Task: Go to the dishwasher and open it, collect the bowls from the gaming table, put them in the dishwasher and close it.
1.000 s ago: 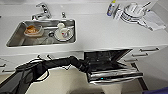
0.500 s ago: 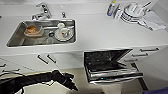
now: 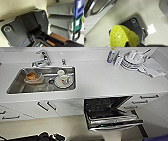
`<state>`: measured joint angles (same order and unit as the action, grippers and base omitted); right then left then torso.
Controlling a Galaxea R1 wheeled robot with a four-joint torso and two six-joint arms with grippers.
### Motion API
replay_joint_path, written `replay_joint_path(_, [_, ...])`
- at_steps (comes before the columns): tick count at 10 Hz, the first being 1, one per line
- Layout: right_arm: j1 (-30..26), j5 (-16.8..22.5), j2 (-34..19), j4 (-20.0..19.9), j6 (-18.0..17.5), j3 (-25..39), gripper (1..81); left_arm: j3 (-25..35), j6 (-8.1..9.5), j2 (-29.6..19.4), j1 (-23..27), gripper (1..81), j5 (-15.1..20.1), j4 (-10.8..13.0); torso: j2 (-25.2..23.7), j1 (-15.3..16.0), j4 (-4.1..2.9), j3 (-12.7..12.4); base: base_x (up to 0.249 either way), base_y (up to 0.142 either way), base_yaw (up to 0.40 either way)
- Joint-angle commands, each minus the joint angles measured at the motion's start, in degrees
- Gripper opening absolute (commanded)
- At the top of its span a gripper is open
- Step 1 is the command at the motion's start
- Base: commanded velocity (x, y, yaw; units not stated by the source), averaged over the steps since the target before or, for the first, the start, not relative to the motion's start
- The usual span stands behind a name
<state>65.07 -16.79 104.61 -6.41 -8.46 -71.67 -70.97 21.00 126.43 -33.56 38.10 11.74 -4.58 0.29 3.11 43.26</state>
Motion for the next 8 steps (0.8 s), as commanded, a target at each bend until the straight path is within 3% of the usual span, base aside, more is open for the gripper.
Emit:
replay_joint_path(1, [-11.99, 4.9, -7.89, -0.97, -3.92, 6.97, 1.0, -1.77, -0.53, -1.54, -17.34, 81.1, -12.65, 10.04, 0.0, 0.0, 0.0, 0.0, 0.0, 0.0, 0.0])
replay_joint_path(2, [-16.65, 8.35, -7.63, -1.23, -5.34, 7.69, 1.0, -5.04, -0.61, -0.48, -23.15, 81.1, -17.24, 12.24, 0.0, 0.0, 0.0, 0.0, 0.0, 0.0, 0.0])
replay_joint_path(3, [-20.59, 10.72, -7.1, -1.76, -6.74, 7.69, 1.0, -7.16, -0.61, 0.5, -27.52, 81.1, -19.64, 13.75, -0.02, 0.0, 0.0, 0.0, 0.0, 0.0, 0.0])
replay_joint_path(5, [-29.22, 12.3, -8.85, -2.03, -11.29, 8.3, 1.0, -13.03, -0.61, 3.3, -35.19, 81.1, -25.07, 17.26, -0.02, 0.0, 0.0, 0.0, 0.0, 0.0, 0.0])
replay_joint_path(8, [-41.18, 18.72, -10.09, -2.11, -17.29, 9.8, 1.0, -26.5, -0.7, 10.25, -44.6, 81.1, -34.84, 17.79, 0.0, 0.0, 0.0, 0.0, 0.0, 0.0, 0.0])
